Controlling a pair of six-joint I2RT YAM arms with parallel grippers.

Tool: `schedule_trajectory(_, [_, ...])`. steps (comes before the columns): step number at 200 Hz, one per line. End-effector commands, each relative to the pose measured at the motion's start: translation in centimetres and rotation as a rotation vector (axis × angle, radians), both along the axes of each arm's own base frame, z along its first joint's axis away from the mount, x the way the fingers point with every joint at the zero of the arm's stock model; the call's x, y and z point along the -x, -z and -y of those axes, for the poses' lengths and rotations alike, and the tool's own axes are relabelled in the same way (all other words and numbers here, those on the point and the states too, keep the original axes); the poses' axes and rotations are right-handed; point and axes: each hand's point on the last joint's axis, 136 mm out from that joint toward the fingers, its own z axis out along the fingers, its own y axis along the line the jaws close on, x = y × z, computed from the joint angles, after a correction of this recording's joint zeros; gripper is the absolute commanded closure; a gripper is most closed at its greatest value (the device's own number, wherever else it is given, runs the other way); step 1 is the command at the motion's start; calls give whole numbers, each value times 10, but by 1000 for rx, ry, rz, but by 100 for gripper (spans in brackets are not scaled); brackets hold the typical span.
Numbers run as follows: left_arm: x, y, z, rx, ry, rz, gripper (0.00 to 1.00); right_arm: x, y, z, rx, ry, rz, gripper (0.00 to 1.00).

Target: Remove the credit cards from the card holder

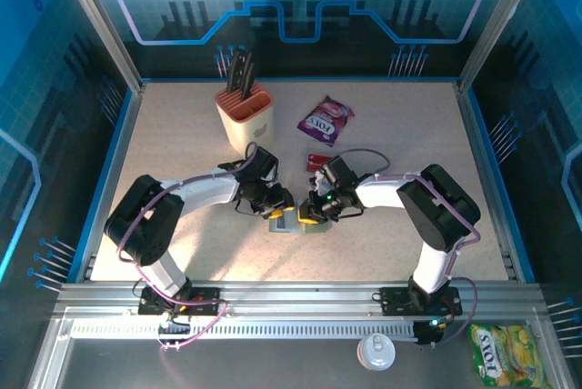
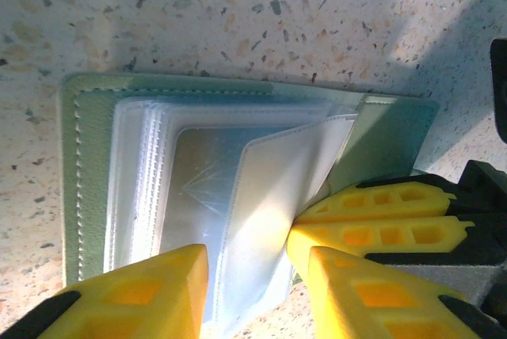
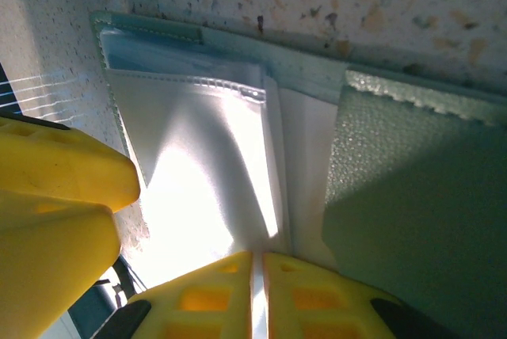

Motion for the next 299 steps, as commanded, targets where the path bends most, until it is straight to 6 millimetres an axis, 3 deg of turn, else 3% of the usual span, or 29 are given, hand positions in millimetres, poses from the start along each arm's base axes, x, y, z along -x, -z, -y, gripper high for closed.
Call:
schedule_trajectory(1, [1,1,1,-20,20,-11,60,11,12,10,42,13,-49,86])
schedule_trajectory(76, [0,3,13,26,34,-18,68,12,13,12,45,16,-50,86])
schedule_trajectory(132, [-8,-18,18,65,30,37,73,11,11,11,39,15,-42,86])
schedule_trajectory(168, [-10,-22,22,84,31,31,73,3,-11,9,15,23,22,85])
schedule_trajectory(240, [-13,-26,46,119,85,20,73,-9,-40,60,123,113,107,80])
schedule_trajectory(299, [-17,-18,65,115,136,9,87,-4,-46,83,132,158,118,80])
